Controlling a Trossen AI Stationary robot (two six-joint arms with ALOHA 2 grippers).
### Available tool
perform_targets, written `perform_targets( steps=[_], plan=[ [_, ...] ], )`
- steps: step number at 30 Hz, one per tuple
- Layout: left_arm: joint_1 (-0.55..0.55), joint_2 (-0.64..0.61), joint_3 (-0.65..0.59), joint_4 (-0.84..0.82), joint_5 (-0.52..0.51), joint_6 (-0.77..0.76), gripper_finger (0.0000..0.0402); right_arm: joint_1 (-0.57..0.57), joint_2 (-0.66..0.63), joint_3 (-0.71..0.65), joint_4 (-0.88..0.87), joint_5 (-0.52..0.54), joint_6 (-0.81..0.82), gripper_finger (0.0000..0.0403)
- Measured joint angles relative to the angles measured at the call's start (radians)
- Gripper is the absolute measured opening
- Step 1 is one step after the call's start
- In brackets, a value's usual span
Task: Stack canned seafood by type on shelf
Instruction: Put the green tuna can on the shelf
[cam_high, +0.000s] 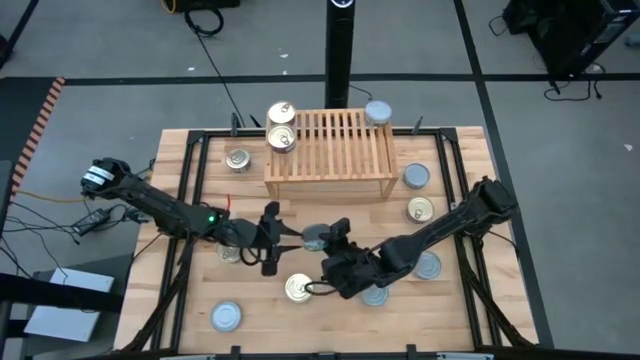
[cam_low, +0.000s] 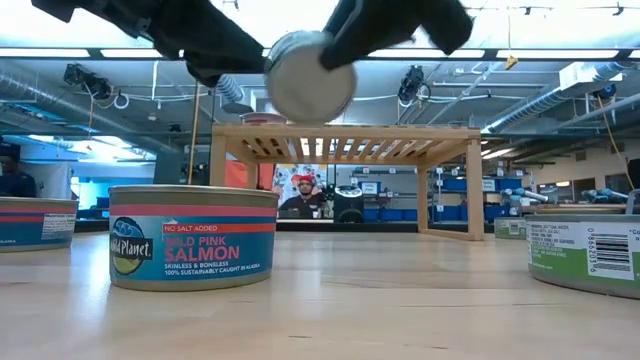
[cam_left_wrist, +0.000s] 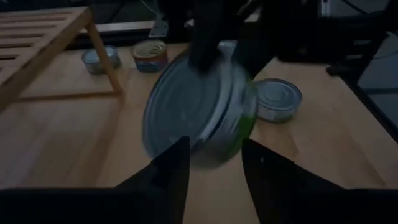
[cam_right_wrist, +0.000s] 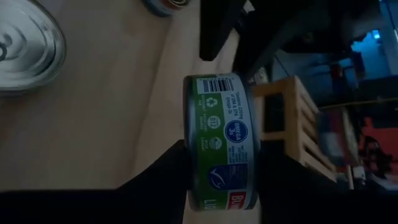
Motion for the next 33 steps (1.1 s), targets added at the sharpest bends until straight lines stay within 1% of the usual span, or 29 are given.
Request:
perform_targets(
  steps=[1, 5, 7, 9, 13, 19, 25, 27, 30, 33],
  plan=[
    [0.000, 0.002, -0.008, 0.017, -0.006, 0.002, 0.0152, 0.006, -0.007, 0.013, -0.030, 0.012, 0.009, 0.0155],
    [-0.003, 0.009, -0.054, 0.064, 0.024, 0.001, 0.0152, 0.020, -0.030, 0.074, -0.152, 0.149, 0.051, 0.0155],
    [-0.002, 0.005, -0.077, 0.135, 0.037, 0.001, 0.0152, 0.020, -0.029, 0.108, -0.257, 0.215, 0.077, 0.0155],
    [-0.002, 0.004, -0.105, 0.161, 0.038, -0.003, 0.0152, 0.014, -0.025, 0.129, -0.347, 0.274, 0.105, 0.0155],
    [-0.002, 0.006, -0.150, 0.247, 0.043, -0.009, 0.0152, -0.013, -0.032, 0.165, -0.485, 0.343, 0.155, 0.0155],
    [-0.002, 0.006, -0.182, 0.311, 0.062, -0.016, 0.0152, -0.089, -0.032, 0.180, -0.703, 0.364, 0.245, 0.0155],
    [-0.002, 0.006, -0.188, 0.315, 0.064, -0.014, 0.0152, -0.191, -0.032, 0.180, -1.004, 0.362, 0.455, 0.0155],
    [-0.002, 0.006, -0.188, 0.316, 0.063, -0.008, 0.0152, -0.224, -0.033, 0.174, -1.010, 0.362, 0.486, 0.0155],
    [-0.002, 0.012, -0.188, 0.329, 0.063, 0.019, 0.0152, -0.276, -0.038, 0.157, -1.002, 0.310, 0.451, 0.0155],
    [-0.002, 0.035, -0.198, 0.358, 0.063, 0.045, 0.0152, -0.331, -0.038, 0.134, -1.014, 0.288, 0.444, 0.0155]
  ],
)
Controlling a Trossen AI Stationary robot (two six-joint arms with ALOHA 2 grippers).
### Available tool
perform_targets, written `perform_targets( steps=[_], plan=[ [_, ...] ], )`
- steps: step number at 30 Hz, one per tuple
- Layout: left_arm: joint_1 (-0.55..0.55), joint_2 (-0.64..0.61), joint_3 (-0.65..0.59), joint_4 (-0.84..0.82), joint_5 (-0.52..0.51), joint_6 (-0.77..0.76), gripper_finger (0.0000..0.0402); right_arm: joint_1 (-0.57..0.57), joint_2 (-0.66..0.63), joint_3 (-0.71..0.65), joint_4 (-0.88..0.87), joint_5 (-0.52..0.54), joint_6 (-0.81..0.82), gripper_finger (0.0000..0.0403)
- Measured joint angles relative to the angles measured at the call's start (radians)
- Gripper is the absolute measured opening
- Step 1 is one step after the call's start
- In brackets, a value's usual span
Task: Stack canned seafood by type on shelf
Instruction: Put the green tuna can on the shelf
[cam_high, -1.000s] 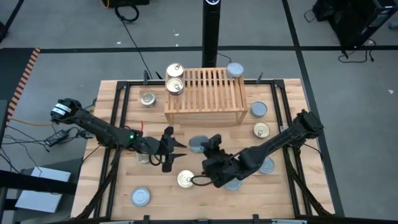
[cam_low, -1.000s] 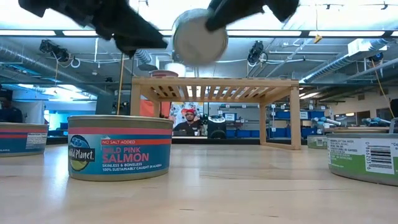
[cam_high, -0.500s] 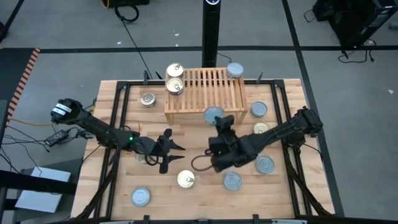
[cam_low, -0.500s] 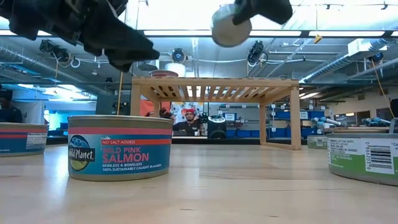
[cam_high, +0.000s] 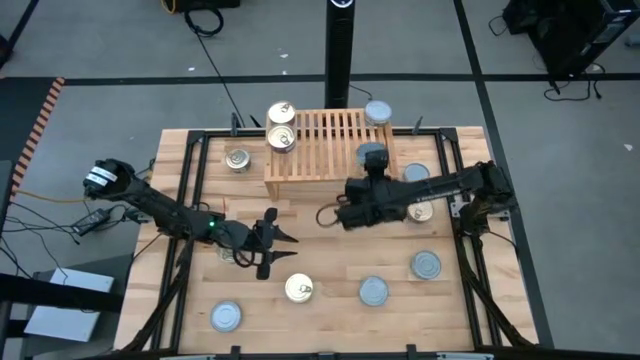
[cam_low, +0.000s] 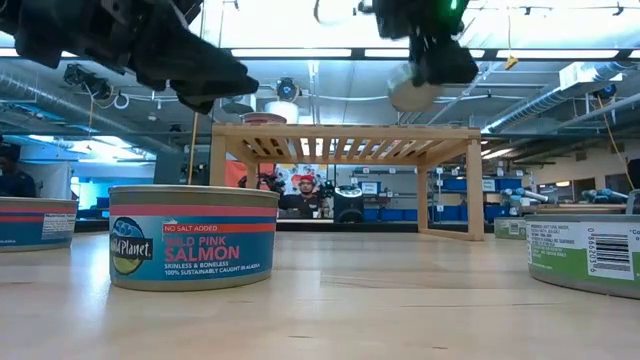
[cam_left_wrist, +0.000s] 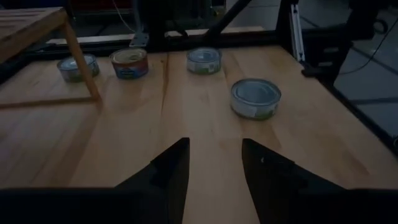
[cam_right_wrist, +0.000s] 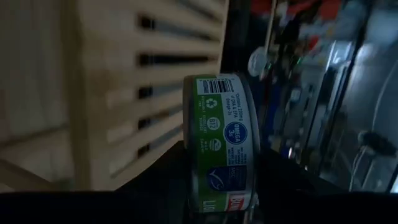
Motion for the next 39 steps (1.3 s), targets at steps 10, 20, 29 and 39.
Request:
perform_targets(
  steps=[10, 20, 29, 39],
  plan=[
    [0.001, 0.050, -0.028, 0.140, 0.018, 0.009, 0.0152, -0.137, -0.002, -0.074, 0.002, -0.026, 0.024, 0.0157],
    [0.001, 0.050, -0.028, 0.144, 0.020, 0.011, 0.0152, -0.219, -0.002, -0.113, 0.082, -0.047, -0.002, 0.0166],
    [0.001, 0.050, -0.028, 0.145, 0.021, 0.009, 0.0152, -0.220, -0.003, -0.114, 0.115, -0.064, -0.019, 0.0235],
    [0.001, 0.050, -0.028, 0.145, 0.020, 0.009, 0.0152, -0.217, -0.002, -0.114, 0.137, -0.064, -0.057, 0.0289]
  ],
)
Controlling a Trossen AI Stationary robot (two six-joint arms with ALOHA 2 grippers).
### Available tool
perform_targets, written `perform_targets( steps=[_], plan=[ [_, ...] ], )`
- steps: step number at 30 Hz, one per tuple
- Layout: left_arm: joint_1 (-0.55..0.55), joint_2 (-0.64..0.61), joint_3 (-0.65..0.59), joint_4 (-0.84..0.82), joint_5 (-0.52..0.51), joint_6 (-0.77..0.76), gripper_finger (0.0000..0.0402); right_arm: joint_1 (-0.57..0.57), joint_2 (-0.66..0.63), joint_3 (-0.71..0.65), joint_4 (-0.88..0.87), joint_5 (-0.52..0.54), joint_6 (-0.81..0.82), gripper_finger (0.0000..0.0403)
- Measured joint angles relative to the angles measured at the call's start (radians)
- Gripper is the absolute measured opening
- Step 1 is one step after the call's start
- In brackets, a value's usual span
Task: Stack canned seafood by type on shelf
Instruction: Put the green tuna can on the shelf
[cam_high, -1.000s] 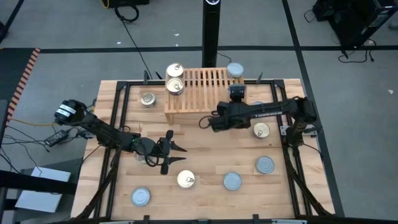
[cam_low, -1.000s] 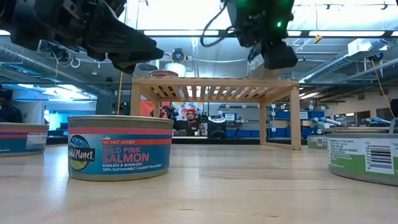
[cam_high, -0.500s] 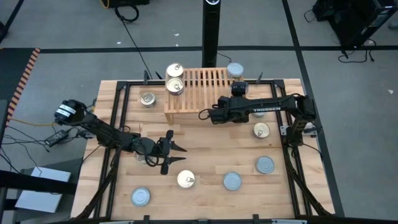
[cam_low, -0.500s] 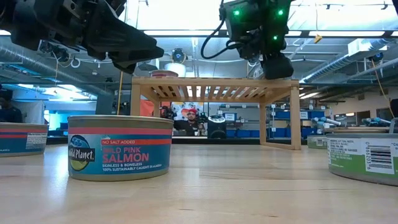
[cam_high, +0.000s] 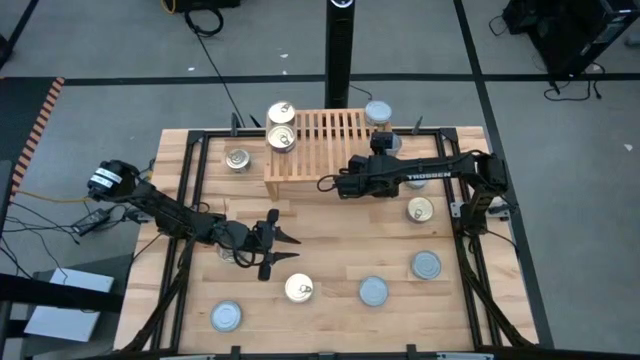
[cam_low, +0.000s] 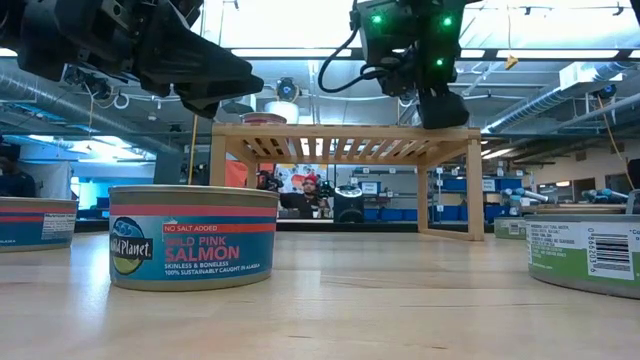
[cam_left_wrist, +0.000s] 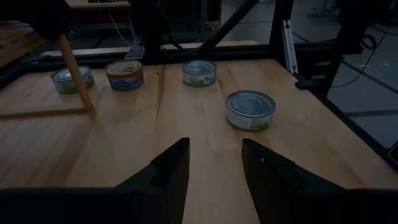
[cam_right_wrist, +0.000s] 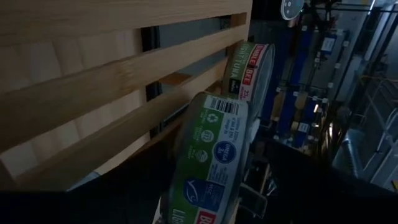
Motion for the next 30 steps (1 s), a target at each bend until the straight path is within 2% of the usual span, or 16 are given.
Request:
perform_targets(
  steps=[6, 9, 15, 20, 26, 30],
  plan=[
    [0.000, 0.000, 0.000, 0.000, 0.000, 0.000, 0.0152, -0.002, 0.000, 0.000, 0.046, -0.087, -0.043, 0.0266],
    [0.000, 0.000, 0.000, 0.000, 0.000, -0.001, 0.0152, -0.005, -0.001, 0.000, 0.089, -0.120, -0.089, 0.0230],
    [0.000, 0.000, 0.000, 0.000, 0.000, -0.001, 0.0152, -0.004, -0.001, 0.002, 0.197, -0.123, -0.163, 0.0158],
    [0.000, 0.000, 0.000, 0.000, 0.000, -0.001, 0.0152, -0.002, -0.001, 0.011, 0.251, -0.121, -0.221, 0.0151],
    [0.000, 0.000, 0.000, -0.001, 0.000, -0.001, 0.0152, 0.024, -0.004, 0.090, 0.250, -0.147, -0.230, 0.0148],
    [0.000, 0.000, 0.000, -0.004, 0.000, -0.001, 0.0152, 0.030, -0.026, 0.138, 0.239, -0.221, -0.216, 0.0131]
  ],
)
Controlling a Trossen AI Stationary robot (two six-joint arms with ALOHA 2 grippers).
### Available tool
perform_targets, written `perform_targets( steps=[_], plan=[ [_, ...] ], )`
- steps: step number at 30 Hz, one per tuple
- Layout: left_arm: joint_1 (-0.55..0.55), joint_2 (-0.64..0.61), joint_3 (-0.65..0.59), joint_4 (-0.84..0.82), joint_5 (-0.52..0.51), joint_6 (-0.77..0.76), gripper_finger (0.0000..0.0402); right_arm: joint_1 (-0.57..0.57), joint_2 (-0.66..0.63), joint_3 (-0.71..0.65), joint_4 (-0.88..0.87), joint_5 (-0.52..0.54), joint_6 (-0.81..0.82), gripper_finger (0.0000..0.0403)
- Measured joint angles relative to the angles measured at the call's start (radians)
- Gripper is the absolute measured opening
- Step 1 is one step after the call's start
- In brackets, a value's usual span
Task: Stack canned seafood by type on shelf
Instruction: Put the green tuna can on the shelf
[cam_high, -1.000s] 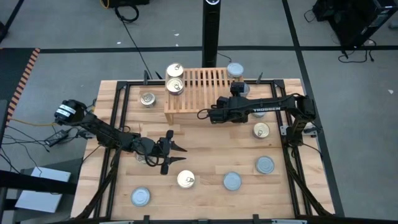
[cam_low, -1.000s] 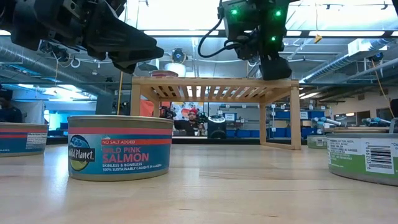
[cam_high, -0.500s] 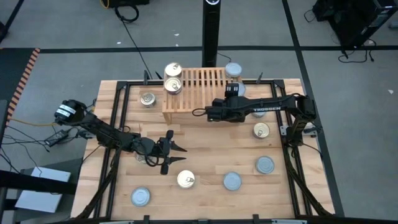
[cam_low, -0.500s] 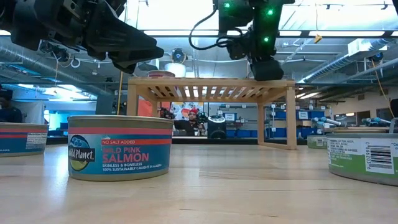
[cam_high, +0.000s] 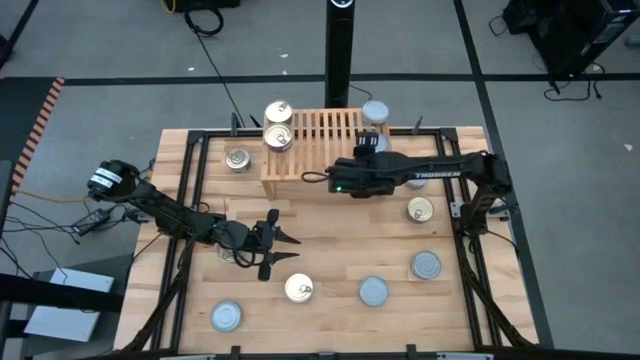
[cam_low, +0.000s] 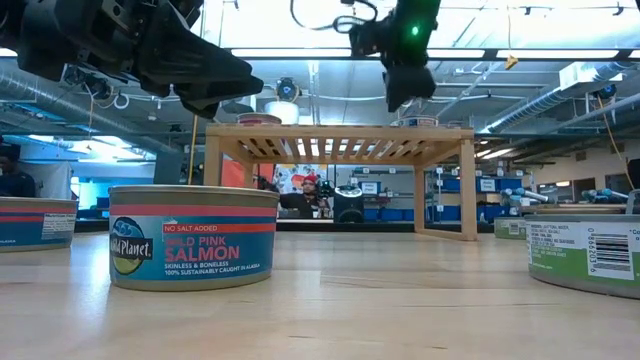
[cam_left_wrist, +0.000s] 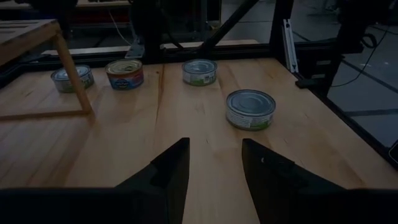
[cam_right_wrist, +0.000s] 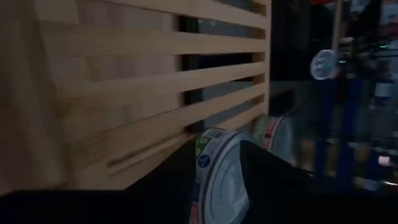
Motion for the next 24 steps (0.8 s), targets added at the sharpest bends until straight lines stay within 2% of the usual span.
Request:
perform_targets(
  steps=[3, 9, 15, 20, 24],
  plan=[
    [-0.001, 0.000, 0.000, -0.011, 0.000, 0.000, 0.0152, -0.032, -0.030, 0.003, -0.025, -0.091, 0.023, 0.0101],
    [-0.002, 0.000, 0.000, -0.034, 0.000, -0.004, 0.0152, -0.134, -0.108, 0.003, -0.013, -0.244, 0.096, 0.0011],
    [-0.002, 0.000, 0.000, -0.045, 0.000, -0.005, 0.0152, -0.224, -0.153, -0.017, 0.044, -0.351, 0.167, 0.0009],
    [-0.002, 0.000, 0.000, -0.048, 0.000, -0.004, 0.0152, -0.271, -0.206, -0.142, 0.175, -0.505, 0.170, 0.0007],
    [-0.002, 0.000, 0.000, -0.048, 0.000, -0.004, 0.0152, -0.293, -0.272, -0.237, 0.267, -0.556, 0.177, 0.0005]
  ],
)
